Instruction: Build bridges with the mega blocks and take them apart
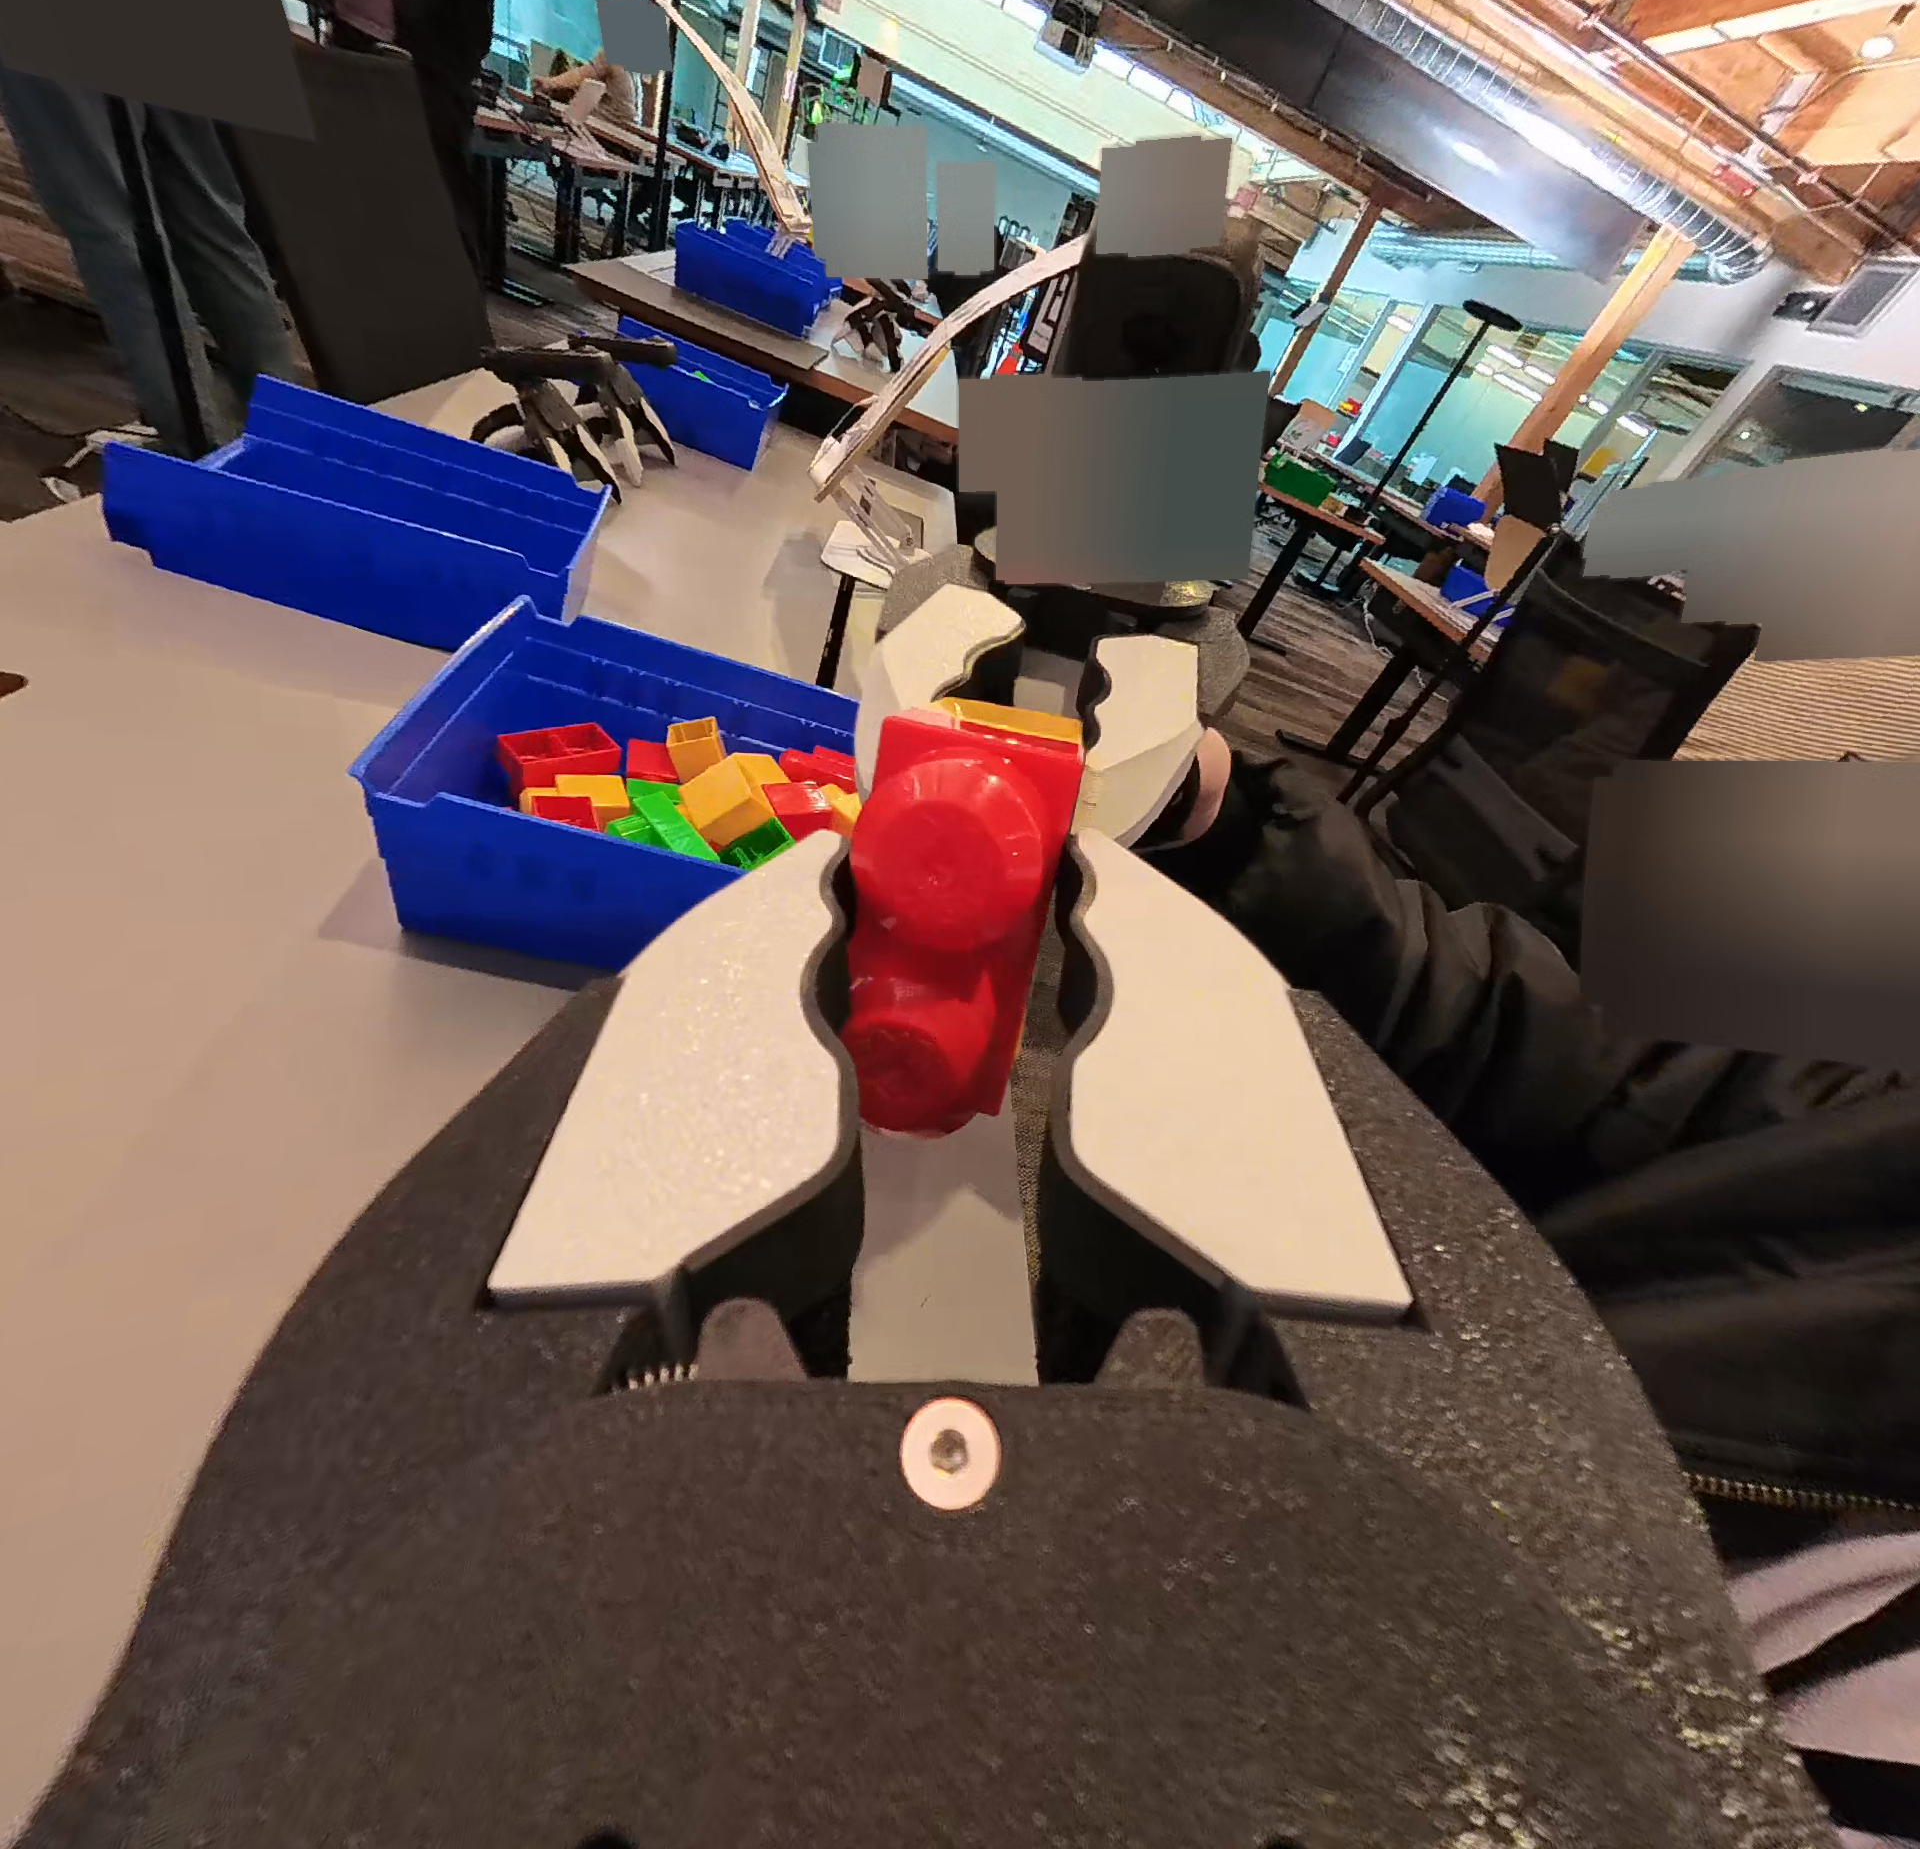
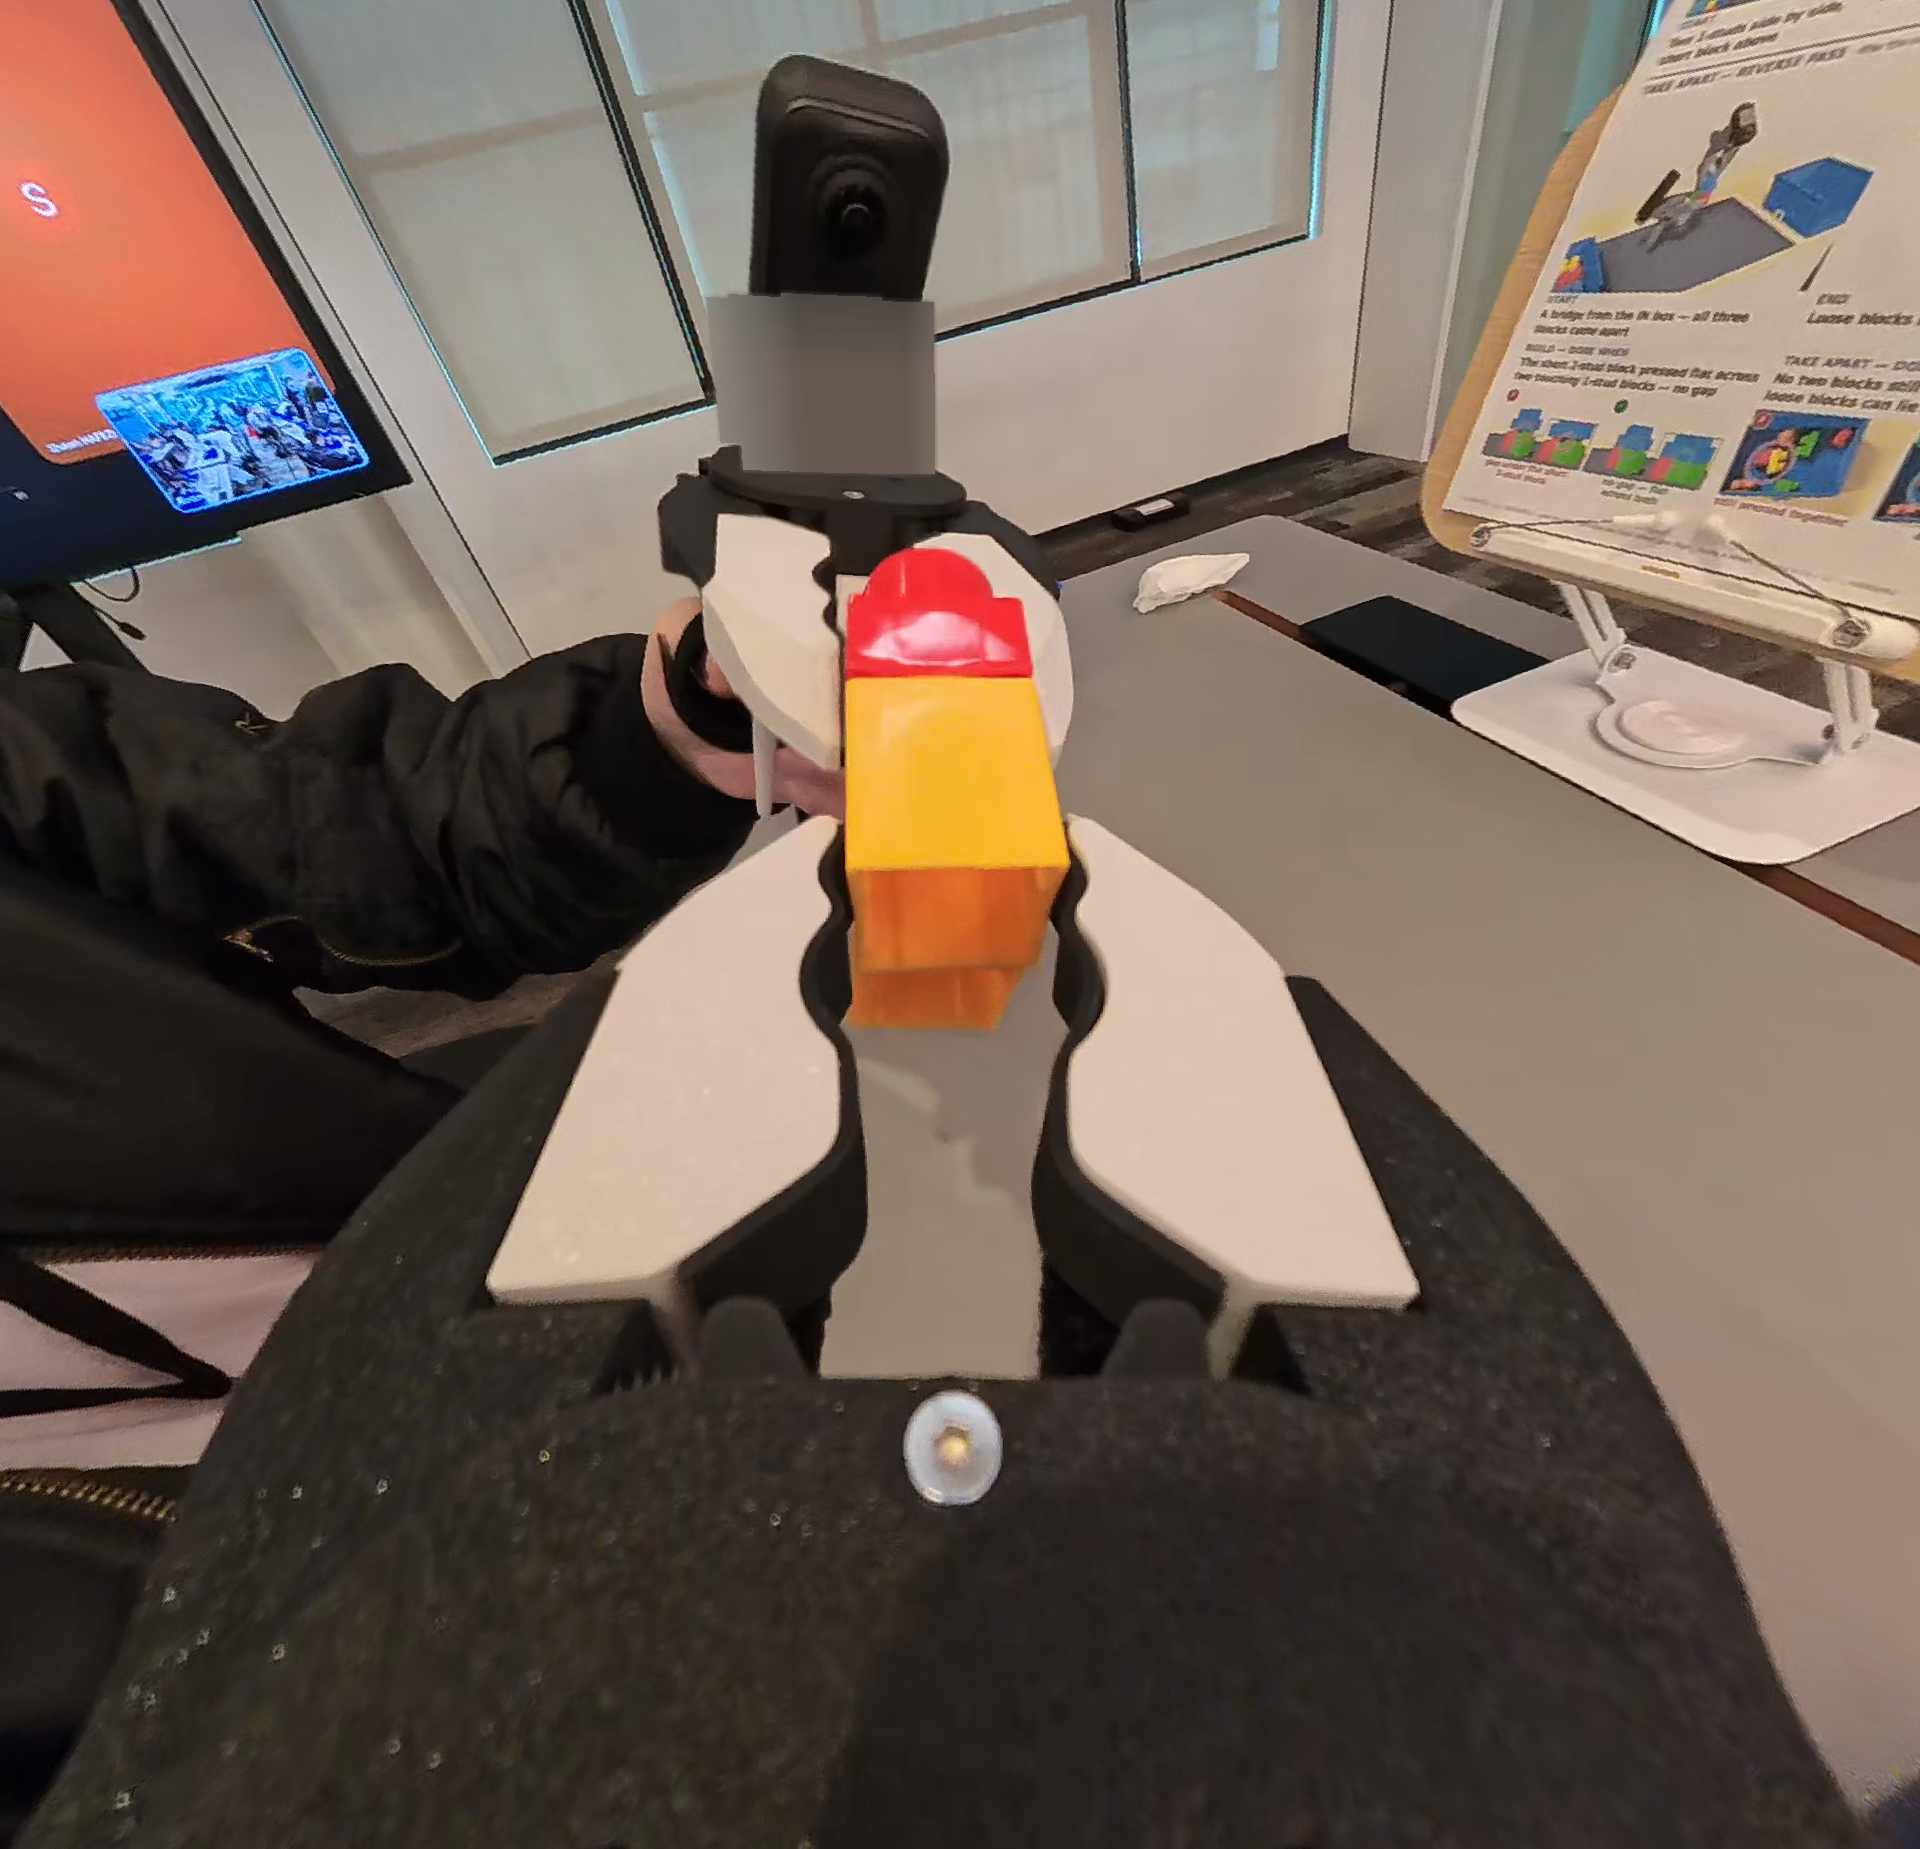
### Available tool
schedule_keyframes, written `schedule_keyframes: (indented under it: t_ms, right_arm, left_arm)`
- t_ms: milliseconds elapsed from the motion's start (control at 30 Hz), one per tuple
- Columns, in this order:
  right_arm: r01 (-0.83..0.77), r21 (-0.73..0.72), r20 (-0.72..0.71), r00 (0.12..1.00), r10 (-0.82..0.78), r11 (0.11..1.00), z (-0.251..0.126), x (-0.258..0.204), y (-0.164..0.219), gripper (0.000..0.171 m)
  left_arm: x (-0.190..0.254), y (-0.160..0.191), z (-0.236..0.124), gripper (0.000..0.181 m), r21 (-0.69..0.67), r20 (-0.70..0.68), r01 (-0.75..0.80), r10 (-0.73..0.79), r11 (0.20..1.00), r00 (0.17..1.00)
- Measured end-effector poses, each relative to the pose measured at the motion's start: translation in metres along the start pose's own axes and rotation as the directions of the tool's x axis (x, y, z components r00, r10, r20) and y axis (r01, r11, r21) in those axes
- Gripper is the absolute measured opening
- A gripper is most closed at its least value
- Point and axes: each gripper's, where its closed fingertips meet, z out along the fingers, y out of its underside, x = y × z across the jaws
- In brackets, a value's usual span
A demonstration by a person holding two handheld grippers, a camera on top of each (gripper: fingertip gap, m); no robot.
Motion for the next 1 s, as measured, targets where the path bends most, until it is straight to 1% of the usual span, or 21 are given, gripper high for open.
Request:
schedule_keyframes:
  t_ms: [67, 133, 200, 233, 300, 367, 433, 533, 600, 633, 667, 700, 733, 767, 833, 900, 933, 1000]
  right_arm:
    - [0.004, 0.003, -0.043, 0.999, -0.004, 1.000, -0.012, 0.007, 0.001, 0.036]
    - [-0.014, 0.016, -0.089, 0.996, 0.015, 1.000, -0.034, 0.019, 0.004, 0.036]
    - [-0.017, 0.024, -0.178, 0.984, 0.021, 1.000, -0.063, 0.037, 0.009, 0.036]
    - [-0.005, 0.009, -0.265, 0.964, 0.008, 1.000, -0.083, 0.052, 0.014, 0.036]
    - [-0.025, -0.063, -0.464, 0.886, -0.007, 0.998, -0.133, 0.091, 0.033, 0.036]
    - [-0.137, -0.094, -0.576, 0.815, 0.058, 0.986, -0.179, 0.123, 0.061, 0.036]
    - [-0.265, -0.101, -0.656, 0.743, 0.136, 0.959, -0.212, 0.149, 0.093, 0.036]
    - [-0.374, -0.116, -0.730, 0.661, 0.177, 0.920, -0.239, 0.175, 0.133, 0.037]
    - [-0.391, -0.086, -0.752, 0.629, 0.198, 0.916, -0.247, 0.185, 0.143, 0.040]
    - [-0.396, -0.055, -0.764, 0.608, 0.216, 0.917, -0.251, 0.189, 0.143, 0.053]
    - [-0.390, -0.016, -0.769, 0.594, 0.239, 0.920, -0.253, 0.190, 0.138, 0.059]
    - [-0.364, 0.024, -0.758, 0.601, 0.254, 0.931, -0.249, 0.186, 0.129, 0.057]
    - [-0.313, 0.058, -0.732, 0.633, 0.253, 0.948, -0.239, 0.178, 0.114, 0.058]
    - [-0.247, 0.087, -0.688, 0.685, 0.237, 0.965, -0.221, 0.165, 0.096, 0.060]
    - [-0.136, 0.119, -0.552, 0.814, 0.179, 0.984, -0.165, 0.127, 0.063, 0.070]
    - [-0.085, 0.115, -0.357, 0.926, 0.121, 0.990, -0.100, 0.079, 0.040, 0.074]
    - [-0.081, 0.108, -0.261, 0.959, 0.107, 0.991, -0.071, 0.058, 0.035, 0.076]
    - [-0.093, 0.080, -0.123, 0.987, 0.102, 0.992, -0.028, 0.029, 0.029, 0.080]
  left_arm:
    - [-0.006, -0.007, -0.006, 0.036, 0.051, 0.012, 0.023, -0.024, 0.998, 1.000]
    - [-0.012, -0.023, -0.027, 0.036, 0.136, -0.002, 0.058, -0.058, 0.989, 0.998]
    - [-0.021, -0.019, -0.041, 0.036, 0.102, 0.040, 0.042, -0.046, 0.994, 0.998]
    - [-0.023, -0.016, -0.046, 0.037, 0.085, 0.063, 0.031, -0.036, 0.996, 0.997]
    - [-0.022, -0.007, -0.053, 0.037, 0.058, 0.076, 0.025, -0.029, 0.998, 0.997]
    - [-0.023, 0.000, -0.059, 0.037, 0.036, 0.099, 0.010, -0.014, 0.999, 0.995]
    - [-0.022, 0.005, -0.061, 0.037, 0.027, 0.107, -0.002, -0.001, 1.000, 0.994]
    - [-0.021, 0.008, -0.058, 0.037, 0.040, 0.084, 0.021, -0.025, 0.999, 0.996]
    - [-0.023, 0.011, -0.054, 0.037, 0.034, 0.083, 0.030, -0.032, 0.999, 0.996]
    - [-0.023, 0.012, -0.052, 0.037, 0.033, 0.083, 0.036, -0.039, 0.999, 0.996]
    - [-0.023, 0.012, -0.050, 0.036, 0.038, 0.080, 0.046, -0.049, 0.998, 0.996]
    - [-0.022, 0.012, -0.047, 0.037, 0.043, 0.070, 0.055, -0.058, 0.998, 0.996]
    - [-0.021, 0.011, -0.044, 0.037, 0.048, 0.063, 0.063, -0.065, 0.997, 0.996]
    - [-0.021, 0.011, -0.040, 0.037, 0.053, 0.060, 0.066, -0.069, 0.996, 0.996]
    - [-0.021, 0.009, -0.029, 0.037, 0.067, 0.050, 0.066, -0.069, 0.996, 0.996]
    - [-0.018, 0.007, -0.015, 0.037, 0.078, 0.023, 0.079, -0.081, 0.994, 0.996]
    - [-0.017, 0.007, -0.009, 0.037, 0.080, 0.013, 0.083, -0.085, 0.993, 0.996]
    - [-0.015, 0.007, 0.001, 0.037, 0.080, -0.002, 0.084, -0.084, 0.993, 0.996]
